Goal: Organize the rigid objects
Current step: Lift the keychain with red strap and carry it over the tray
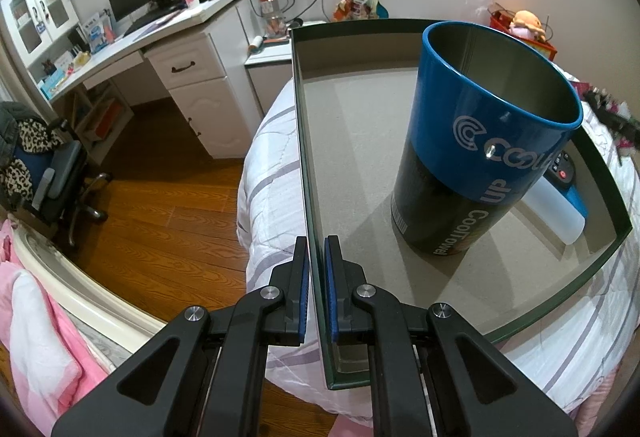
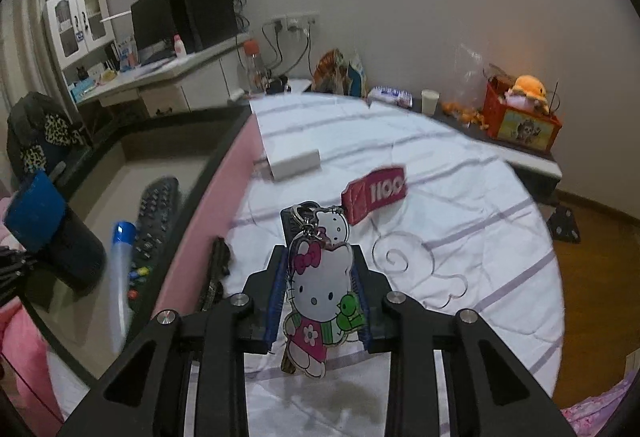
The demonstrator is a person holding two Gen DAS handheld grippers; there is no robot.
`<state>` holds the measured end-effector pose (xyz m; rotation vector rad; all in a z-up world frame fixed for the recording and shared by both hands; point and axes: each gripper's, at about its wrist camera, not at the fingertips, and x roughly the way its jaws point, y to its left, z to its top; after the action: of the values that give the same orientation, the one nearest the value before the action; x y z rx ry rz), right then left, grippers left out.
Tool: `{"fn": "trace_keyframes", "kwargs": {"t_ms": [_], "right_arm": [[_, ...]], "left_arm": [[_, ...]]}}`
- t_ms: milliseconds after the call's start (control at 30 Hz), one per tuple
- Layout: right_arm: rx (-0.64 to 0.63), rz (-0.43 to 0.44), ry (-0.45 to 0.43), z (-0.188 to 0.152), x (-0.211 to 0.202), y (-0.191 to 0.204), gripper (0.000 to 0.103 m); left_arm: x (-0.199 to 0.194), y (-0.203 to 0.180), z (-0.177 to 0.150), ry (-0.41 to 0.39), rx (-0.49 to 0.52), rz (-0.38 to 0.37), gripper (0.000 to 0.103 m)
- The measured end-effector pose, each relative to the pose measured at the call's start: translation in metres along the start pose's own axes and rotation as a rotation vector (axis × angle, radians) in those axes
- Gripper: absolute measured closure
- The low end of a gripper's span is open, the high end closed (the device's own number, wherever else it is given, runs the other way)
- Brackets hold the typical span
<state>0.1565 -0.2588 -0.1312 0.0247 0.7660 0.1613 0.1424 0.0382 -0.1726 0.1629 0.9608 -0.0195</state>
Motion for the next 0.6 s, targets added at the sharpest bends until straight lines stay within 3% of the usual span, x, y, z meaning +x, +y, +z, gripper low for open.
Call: {"fn": "trace_keyframes", "kwargs": {"t_ms": [367,600], "right_arm": [[-0.059,0.009,-0.132,0.025,-0.044,0.03,0.073],[-0.081,0.099,-0.174,0.034,-0.063,0.052,0.073]], "left_arm": [[0.0,0.0,0.0,-0.001,0.0,-0.002,0.096],[-0.001,0.001,0.001,0.0,-0.002,-0.004,0.096]]}}
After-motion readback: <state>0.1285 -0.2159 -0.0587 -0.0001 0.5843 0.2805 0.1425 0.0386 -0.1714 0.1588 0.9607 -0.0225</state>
